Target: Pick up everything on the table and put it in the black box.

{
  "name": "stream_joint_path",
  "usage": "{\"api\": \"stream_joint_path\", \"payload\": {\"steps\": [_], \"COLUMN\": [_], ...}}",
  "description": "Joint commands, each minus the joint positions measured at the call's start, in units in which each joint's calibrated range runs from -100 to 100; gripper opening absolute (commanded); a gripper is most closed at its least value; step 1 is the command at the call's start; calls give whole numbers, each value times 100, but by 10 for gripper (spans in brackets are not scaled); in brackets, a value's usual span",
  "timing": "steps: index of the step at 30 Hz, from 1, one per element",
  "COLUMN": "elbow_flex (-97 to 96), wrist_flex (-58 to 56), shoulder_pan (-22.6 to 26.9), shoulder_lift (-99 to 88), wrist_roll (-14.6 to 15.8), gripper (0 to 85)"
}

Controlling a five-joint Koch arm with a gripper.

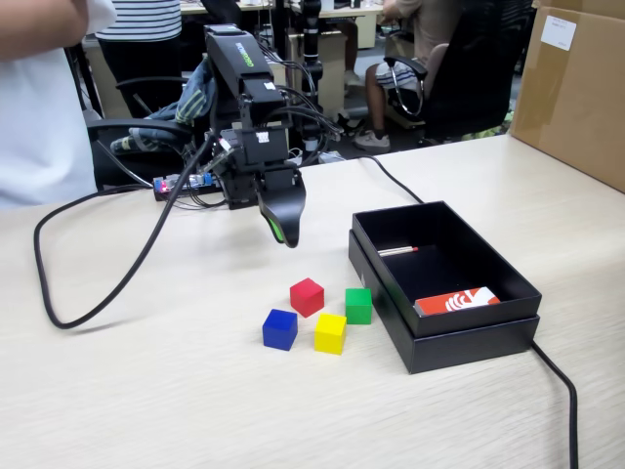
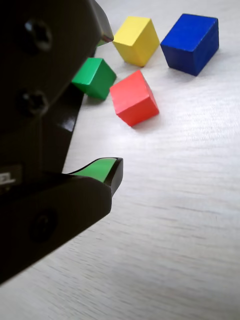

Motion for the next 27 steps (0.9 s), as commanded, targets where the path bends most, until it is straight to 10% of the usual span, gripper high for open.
{"api": "stream_joint_path", "payload": {"steps": [1,16,27], "elbow_flex": [1276,2392,2491], "wrist_flex": [-469,-677,-979], "shoulder_pan": [83,103,93], "shoulder_lift": [1063,3530,2979], "wrist_roll": [-59,-49,122], "gripper": [448,415,92]}}
